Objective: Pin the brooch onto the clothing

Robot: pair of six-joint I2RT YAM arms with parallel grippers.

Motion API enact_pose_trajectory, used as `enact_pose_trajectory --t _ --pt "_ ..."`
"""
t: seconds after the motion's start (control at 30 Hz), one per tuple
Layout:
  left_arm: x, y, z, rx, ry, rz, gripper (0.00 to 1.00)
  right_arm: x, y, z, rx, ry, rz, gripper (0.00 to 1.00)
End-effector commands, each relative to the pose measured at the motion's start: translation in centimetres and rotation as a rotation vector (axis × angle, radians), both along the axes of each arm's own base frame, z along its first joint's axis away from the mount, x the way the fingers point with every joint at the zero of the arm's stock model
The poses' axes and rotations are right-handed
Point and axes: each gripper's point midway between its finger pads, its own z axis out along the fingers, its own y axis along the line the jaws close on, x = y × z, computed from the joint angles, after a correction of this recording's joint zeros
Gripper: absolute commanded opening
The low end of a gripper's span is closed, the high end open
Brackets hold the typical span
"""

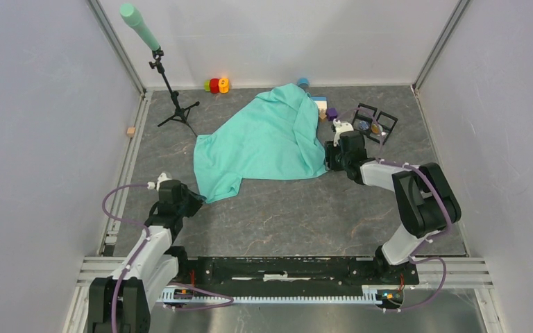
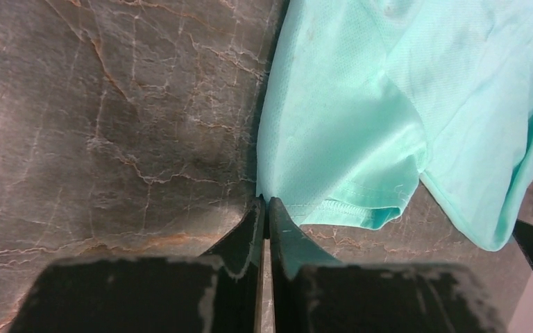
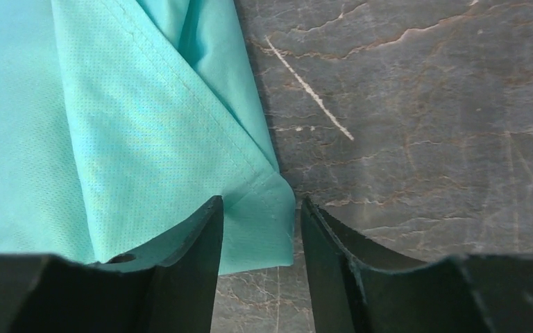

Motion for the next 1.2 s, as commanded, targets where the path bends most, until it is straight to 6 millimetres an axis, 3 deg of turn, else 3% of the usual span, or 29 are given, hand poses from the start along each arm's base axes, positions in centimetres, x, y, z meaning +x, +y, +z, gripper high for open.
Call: enact_pose_trajectory --t 0.0,0.1,0.17,0.2,0.33,0.4,0.47,0.57,0.73,0.83,0.97,1.07,1.17 --pt "1.3 -0.1 2.3 -0.021 -0.075 0.001 0.06 0.7 0.9 0.1 0.030 0.006 0.030 0.45" --pt "1.9 0.1 3.9 -0.023 -0.106 0.005 0.03 0.8 0.9 0.4 0.035 0.003 0.035 0.25" --pt "2.3 0.2 5.3 -0.027 -0.133 0.011 0.02 1.2 0.9 1.5 0.040 -0.011 0.032 0.03" --pt "2.7 0.8 6.4 -0.028 -0.154 0.033 0.02 1.3 0.7 2.3 0.041 -0.021 0.028 0.00" --pt "4.4 2.9 12.6 -0.006 -0.267 0.077 0.02 2.4 0.1 9.9 0.041 -0.171 0.015 0.00" --pt "5.2 4.2 16.9 0.013 -0.332 0.096 0.02 2.9 -0.8 15.2 0.014 -0.260 -0.004 0.00" --pt "5.9 5.0 22.5 0.042 -0.425 0.104 0.02 2.3 -1.7 20.4 -0.008 -0.337 -0.025 0.00" --pt "6.5 5.4 30.7 0.086 -0.579 0.098 0.02 0.0 -3.3 29.3 -0.013 -0.525 -0.052 0.00" --pt "5.8 5.6 44.4 0.221 -0.779 0.049 0.02 -5.0 -5.3 41.9 0.007 -0.793 -0.076 0.01" --pt "4.5 4.7 50.4 0.280 -0.872 -0.014 0.02 -8.7 -6.1 48.5 0.020 -0.935 -0.065 0.01" --pt "1.1 2.5 56.9 0.335 -1.028 -0.119 0.02 -13.6 -6.6 54.3 0.063 -1.086 -0.031 0.05" --pt "-1.0 1.1 59.1 0.337 -1.090 -0.173 0.02 -16.4 -6.5 56.6 0.100 -1.159 0.006 0.07" --pt "-1.7 0.0 59.7 0.311 -1.111 -0.229 0.02 -16.9 -6.2 56.7 0.121 -1.165 0.023 0.08"
